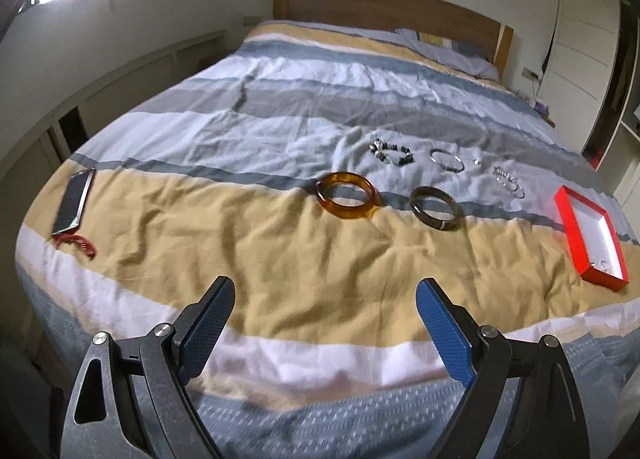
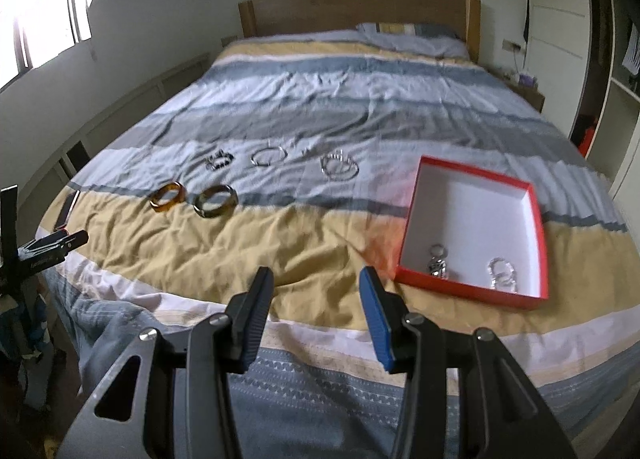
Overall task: Organize jewelry
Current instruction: 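Grasp the amber bangle with the left tool while the right tool grasps the dark bangle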
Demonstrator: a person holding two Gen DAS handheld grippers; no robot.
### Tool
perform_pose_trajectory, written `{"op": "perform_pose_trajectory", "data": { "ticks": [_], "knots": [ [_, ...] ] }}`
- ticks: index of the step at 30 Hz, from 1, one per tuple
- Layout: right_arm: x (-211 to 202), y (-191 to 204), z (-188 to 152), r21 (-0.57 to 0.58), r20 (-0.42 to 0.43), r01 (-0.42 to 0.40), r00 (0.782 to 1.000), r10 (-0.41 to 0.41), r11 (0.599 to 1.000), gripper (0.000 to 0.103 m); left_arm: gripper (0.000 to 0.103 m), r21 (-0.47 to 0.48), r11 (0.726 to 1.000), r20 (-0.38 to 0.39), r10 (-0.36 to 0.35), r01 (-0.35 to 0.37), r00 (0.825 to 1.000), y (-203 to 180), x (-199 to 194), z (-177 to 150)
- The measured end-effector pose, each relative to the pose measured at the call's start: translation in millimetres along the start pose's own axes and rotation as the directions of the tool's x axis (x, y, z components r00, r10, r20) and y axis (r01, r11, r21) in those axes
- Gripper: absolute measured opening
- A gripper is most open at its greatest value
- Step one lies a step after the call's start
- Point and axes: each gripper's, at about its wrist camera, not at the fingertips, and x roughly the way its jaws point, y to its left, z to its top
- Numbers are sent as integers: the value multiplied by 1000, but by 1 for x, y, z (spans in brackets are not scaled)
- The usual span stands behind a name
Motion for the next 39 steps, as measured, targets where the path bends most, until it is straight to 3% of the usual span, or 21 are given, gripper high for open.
{"op": "perform_pose_trajectory", "data": {
  "ticks": [11,25,34,39],
  "knots": [
    [81,10,11,-5,-102,-41,994,40,999,43,90,9,1000,-60,-4,5,998,0,74,27],
    [168,72,56,-39,-138,-196,972,189,980,43,78,-4,1000,-63,18,-18,998,23,142,85],
    [223,99,70,-14,-178,-246,955,239,969,43,65,-1,1000,-128,10,-10,992,25,185,84],
    [254,106,77,9,-193,-243,951,240,970,43,64,10,1000,-140,20,-19,990,24,199,81]
  ]
}}
